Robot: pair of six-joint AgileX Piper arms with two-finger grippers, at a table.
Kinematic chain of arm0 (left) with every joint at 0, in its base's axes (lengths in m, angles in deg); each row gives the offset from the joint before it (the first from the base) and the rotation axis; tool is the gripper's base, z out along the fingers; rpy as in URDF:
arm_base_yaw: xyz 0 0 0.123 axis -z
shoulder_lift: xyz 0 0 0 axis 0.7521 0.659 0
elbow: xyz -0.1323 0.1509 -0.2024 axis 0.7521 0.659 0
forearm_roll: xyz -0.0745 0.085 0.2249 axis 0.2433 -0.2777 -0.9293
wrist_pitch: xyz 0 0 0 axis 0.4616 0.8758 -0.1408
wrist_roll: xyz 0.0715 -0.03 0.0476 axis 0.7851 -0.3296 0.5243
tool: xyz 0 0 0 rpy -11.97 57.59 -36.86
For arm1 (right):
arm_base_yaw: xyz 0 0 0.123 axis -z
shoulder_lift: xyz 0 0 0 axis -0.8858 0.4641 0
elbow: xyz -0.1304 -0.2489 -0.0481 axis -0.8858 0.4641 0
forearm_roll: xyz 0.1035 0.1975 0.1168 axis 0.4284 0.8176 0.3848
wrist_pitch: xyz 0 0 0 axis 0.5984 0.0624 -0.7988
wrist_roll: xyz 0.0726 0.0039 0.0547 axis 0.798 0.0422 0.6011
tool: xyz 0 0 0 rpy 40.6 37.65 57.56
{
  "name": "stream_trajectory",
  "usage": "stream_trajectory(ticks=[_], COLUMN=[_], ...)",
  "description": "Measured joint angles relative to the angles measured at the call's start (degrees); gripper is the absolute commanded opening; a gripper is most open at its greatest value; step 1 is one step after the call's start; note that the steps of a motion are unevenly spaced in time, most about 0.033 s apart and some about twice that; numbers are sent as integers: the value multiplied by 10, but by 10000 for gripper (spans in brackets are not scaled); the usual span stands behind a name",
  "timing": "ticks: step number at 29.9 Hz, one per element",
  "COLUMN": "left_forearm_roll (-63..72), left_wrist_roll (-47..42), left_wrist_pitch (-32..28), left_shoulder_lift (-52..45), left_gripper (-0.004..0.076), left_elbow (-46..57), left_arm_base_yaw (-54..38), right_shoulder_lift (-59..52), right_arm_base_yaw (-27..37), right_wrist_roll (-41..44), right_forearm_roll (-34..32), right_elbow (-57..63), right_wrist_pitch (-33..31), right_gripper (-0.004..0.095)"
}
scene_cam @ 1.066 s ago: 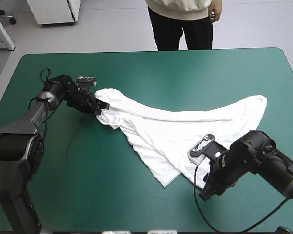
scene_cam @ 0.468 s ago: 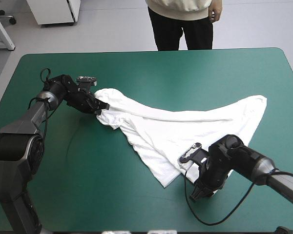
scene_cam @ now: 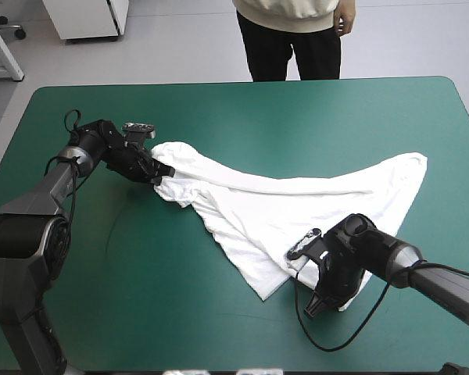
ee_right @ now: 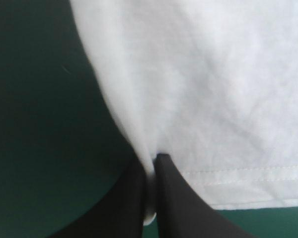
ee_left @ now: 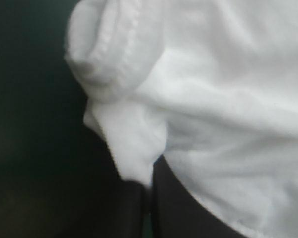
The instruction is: Fold the cloth
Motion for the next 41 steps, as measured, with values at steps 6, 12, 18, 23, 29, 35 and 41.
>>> stream_trajectory(ticks=[6, 12, 18, 23, 29, 35, 41], left_forearm_roll=[-5, -6, -8, -5, -3, -1, -5], left_wrist_roll=[8, 8, 3, -6, -27, -28, -29], left_wrist_pitch=[40, 103, 141, 157, 170, 179, 176], left_shoulder_lift=[-27, -102, -203, -278, -331, -369, -415], left_gripper=[-9, -9, -9, -9, -9, -9, -9], left_elbow=[-8, -49, -154, -275, -426, -524, -575], left_arm_base_yaw=[0, 0, 0, 0, 0, 0, 0], right_shoulder_lift=[-54, -170, -217, -205, -193, -195, -200], right_arm_base_yaw=[0, 0, 0, 0, 0, 0, 0], right_wrist_roll=[58, 98, 114, 97, 62, 20, -9], right_forearm_roll=[-17, -57, -180, -258, -281, -277, -264], right_elbow=[-15, -150, -344, -492, -641, -771, -851], right_wrist_pitch=[6, -24, -49, -62, -46, -44, -85], right_gripper=[4, 3, 3, 0, 0, 1, 2])
